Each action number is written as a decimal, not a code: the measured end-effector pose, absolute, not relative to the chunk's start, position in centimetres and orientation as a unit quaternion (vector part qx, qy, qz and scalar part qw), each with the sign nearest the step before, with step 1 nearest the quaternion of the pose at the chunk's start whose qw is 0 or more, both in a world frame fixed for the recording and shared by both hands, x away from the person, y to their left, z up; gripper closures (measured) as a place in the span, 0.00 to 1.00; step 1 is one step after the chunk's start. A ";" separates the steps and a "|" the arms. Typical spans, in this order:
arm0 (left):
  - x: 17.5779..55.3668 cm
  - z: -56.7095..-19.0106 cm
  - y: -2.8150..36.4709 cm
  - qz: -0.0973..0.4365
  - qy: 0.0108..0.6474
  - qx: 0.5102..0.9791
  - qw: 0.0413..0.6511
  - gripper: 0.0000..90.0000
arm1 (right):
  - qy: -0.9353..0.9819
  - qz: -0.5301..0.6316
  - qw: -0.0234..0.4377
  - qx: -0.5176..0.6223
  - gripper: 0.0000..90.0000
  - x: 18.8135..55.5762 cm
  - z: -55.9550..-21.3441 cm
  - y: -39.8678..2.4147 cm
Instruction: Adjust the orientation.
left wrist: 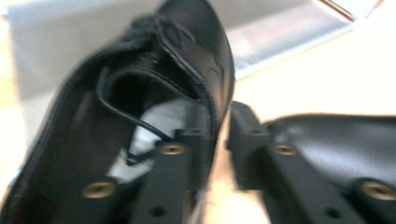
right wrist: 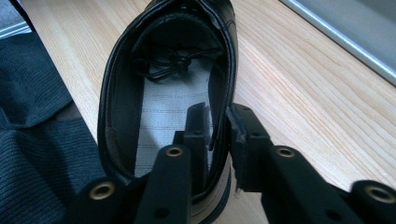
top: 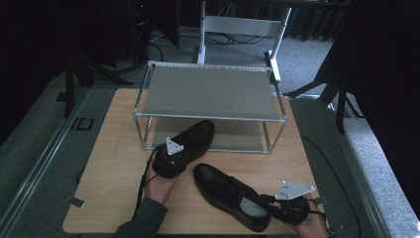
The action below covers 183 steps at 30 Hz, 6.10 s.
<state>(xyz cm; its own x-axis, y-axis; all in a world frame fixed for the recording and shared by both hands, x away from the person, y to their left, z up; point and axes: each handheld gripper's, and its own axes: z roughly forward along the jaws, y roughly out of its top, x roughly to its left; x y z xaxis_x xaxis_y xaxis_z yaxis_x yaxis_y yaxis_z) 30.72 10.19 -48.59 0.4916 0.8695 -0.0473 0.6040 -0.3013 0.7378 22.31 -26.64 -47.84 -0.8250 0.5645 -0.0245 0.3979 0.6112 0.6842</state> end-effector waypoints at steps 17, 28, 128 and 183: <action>34.0 -46.8 16.2 0.197 0.441 0.810 0.334 0.60 | 0.879 0.369 0.119 0.277 0.71 22.5 -47.4 -27.2; 36.4 -47.5 15.9 0.163 0.423 0.837 0.306 0.93 | 0.881 0.365 0.112 0.279 0.68 22.9 -47.9 -27.1; 27.3 -49.2 7.0 0.030 0.425 0.795 0.432 0.66 | 0.885 0.350 0.138 0.274 0.76 33.4 -46.9 -30.4; 25.0 -54.1 -3.6 -0.045 0.275 0.854 0.439 0.79 | 0.858 0.381 0.169 0.301 0.90 33.4 -48.6 -30.6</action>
